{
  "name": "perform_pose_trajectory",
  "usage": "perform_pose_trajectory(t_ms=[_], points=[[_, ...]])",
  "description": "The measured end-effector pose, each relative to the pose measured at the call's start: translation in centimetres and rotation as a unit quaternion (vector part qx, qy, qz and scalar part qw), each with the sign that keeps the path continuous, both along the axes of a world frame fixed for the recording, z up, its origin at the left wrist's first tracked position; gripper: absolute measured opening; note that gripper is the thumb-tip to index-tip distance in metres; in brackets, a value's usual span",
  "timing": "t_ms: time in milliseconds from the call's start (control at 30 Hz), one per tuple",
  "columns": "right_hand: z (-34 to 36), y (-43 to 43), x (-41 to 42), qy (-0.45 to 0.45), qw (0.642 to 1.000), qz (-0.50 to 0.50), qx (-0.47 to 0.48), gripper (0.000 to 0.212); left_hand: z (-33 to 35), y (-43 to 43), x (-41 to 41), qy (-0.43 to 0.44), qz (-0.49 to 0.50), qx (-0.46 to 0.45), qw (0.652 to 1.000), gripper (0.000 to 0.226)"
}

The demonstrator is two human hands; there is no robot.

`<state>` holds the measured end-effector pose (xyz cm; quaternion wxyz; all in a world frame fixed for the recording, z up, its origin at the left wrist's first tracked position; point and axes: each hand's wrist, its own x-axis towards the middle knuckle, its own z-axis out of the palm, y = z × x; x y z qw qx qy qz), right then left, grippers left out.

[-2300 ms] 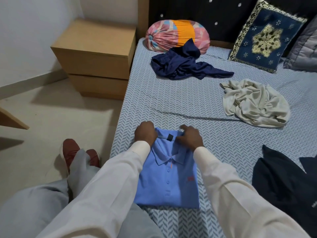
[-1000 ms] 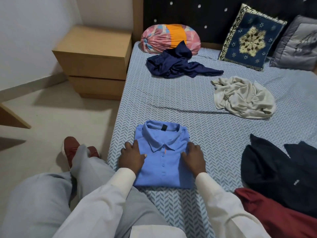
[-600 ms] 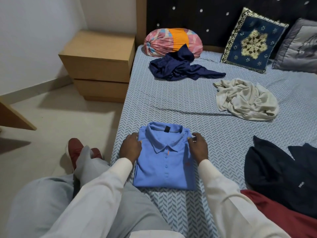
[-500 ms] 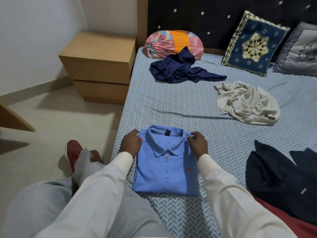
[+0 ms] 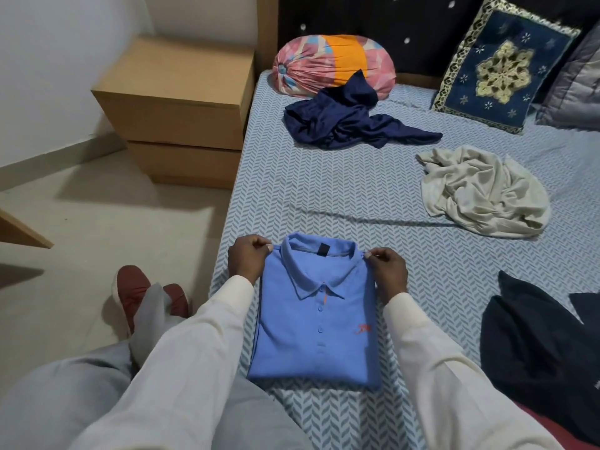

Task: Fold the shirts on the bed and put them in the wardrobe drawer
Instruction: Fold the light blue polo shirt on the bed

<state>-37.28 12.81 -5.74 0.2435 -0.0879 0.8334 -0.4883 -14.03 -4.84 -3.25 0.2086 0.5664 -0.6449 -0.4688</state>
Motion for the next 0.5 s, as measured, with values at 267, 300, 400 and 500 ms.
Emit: perform_pose_trajectory(t_ms=[267,300,400,500], points=[[1.8,1.8,1.8,0.064,0.982,0.079,0.159,0.037,0.4,2.8,1.4,-0.155,-0.038,-0.020,0.987,0.039],[2.1,2.8,2.5,0.052,0.979,0.098,0.171,0.040,0.3,3.7,2.4,-0.188,-0.078,-0.012,0.979,0.046],[3.0,7.3,5.4,0.004,0.969,0.167,0.183,0.050,0.6,6.9,6.0,-0.277,-0.197,0.046,0.939,0.063],[3.6,12.2,8.9,-0.058,0.952,0.254,0.160,0.035,1.5,10.2,8.7,-0.336,-0.269,0.099,0.897,0.069]])
